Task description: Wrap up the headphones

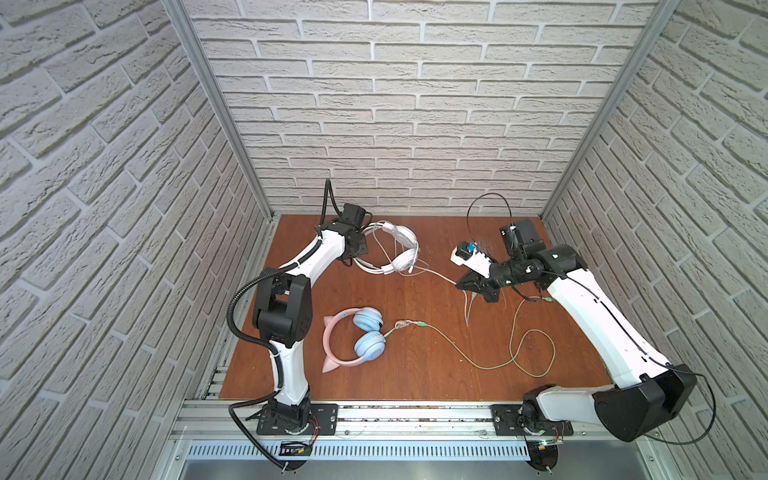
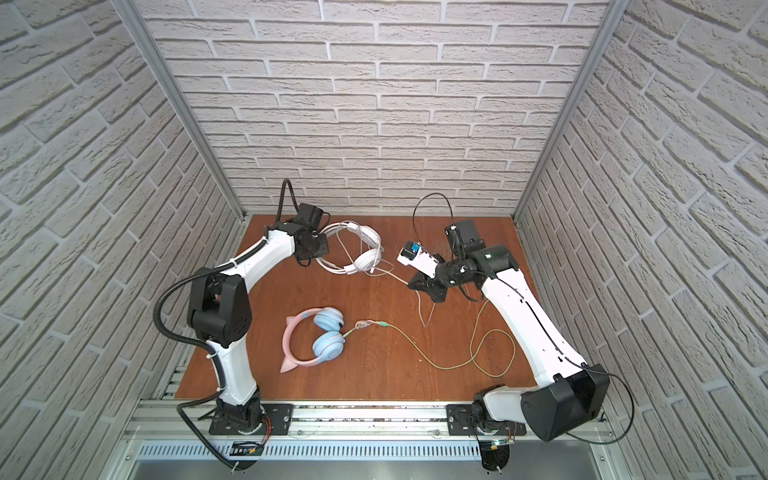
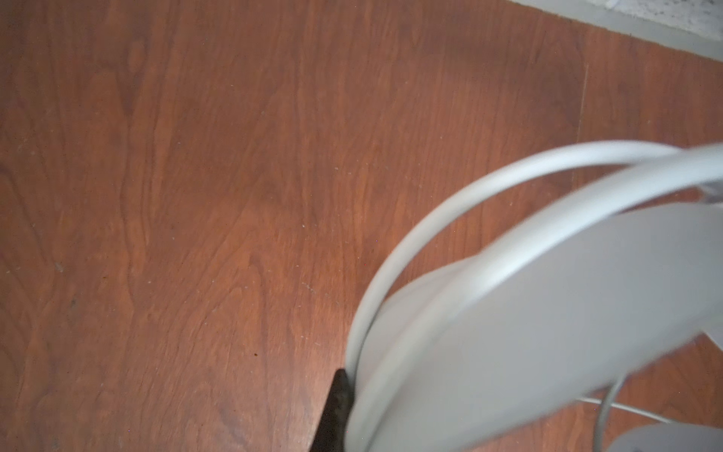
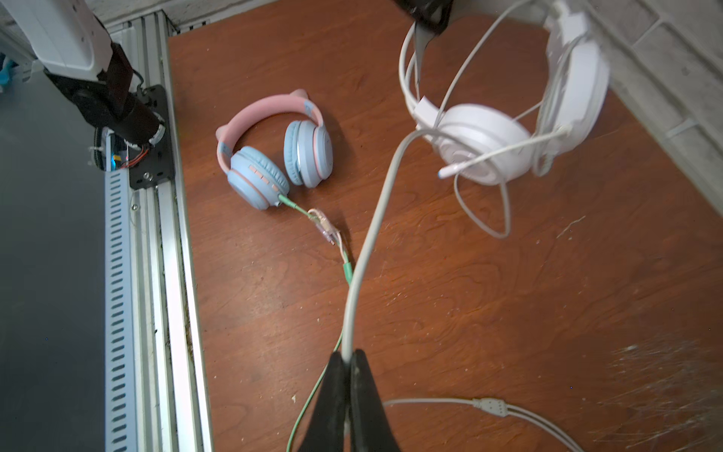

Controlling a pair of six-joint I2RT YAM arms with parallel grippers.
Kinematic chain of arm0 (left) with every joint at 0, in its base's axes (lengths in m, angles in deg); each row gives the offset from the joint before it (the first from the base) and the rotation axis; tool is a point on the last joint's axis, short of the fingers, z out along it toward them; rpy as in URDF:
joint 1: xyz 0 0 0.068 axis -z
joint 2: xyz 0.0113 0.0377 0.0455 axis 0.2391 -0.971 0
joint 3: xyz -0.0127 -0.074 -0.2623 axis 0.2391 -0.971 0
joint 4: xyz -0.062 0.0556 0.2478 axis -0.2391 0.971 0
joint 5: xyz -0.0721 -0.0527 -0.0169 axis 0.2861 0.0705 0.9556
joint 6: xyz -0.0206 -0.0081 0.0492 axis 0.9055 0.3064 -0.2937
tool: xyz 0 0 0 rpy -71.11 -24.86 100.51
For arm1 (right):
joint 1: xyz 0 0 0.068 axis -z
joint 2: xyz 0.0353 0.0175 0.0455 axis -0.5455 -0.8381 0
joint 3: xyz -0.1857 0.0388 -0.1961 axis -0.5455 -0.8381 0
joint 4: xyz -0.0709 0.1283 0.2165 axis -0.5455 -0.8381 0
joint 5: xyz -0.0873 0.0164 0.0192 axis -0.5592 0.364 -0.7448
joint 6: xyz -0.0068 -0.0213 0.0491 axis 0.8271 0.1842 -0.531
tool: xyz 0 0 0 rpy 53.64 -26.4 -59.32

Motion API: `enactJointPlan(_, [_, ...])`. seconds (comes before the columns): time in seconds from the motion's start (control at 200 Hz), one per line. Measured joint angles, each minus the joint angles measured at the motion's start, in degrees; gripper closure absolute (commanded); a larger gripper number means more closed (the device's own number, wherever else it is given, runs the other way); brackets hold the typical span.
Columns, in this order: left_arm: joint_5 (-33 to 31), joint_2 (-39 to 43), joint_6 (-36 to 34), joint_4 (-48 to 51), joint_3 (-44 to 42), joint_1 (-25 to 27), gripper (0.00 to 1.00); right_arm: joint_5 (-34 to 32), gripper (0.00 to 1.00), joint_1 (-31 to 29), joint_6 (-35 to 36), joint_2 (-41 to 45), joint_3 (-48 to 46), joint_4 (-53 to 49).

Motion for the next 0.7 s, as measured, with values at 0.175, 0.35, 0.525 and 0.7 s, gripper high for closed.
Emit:
enactJointPlan(0.175, [-2.45,1.97,3.10,-0.35,-0.98,-1.01,1.00,1.22,0.94,0.00,1.53,5.29,-5.79,1.09])
enactJointPlan(0.35, [-3.65,2.23,4.92,-1.16,-1.33,-1.36,1.00,1.75,0.94,-0.87,1.77,5.53,-6.05,2.16])
enactJointPlan(0.525, [-3.91,3.61,6.05,-1.25,-2.93,-1.62,1.00,-9.42,0.95,-1.20,1.38,-0.94,-6.08,1.99])
enactJointPlan(0.7, [-3.89,5.53,6.75,-1.92,-3.50,-2.25,1.00,-26.82,0.95,-1.11,-2.14,-7.34,-6.08,2.93])
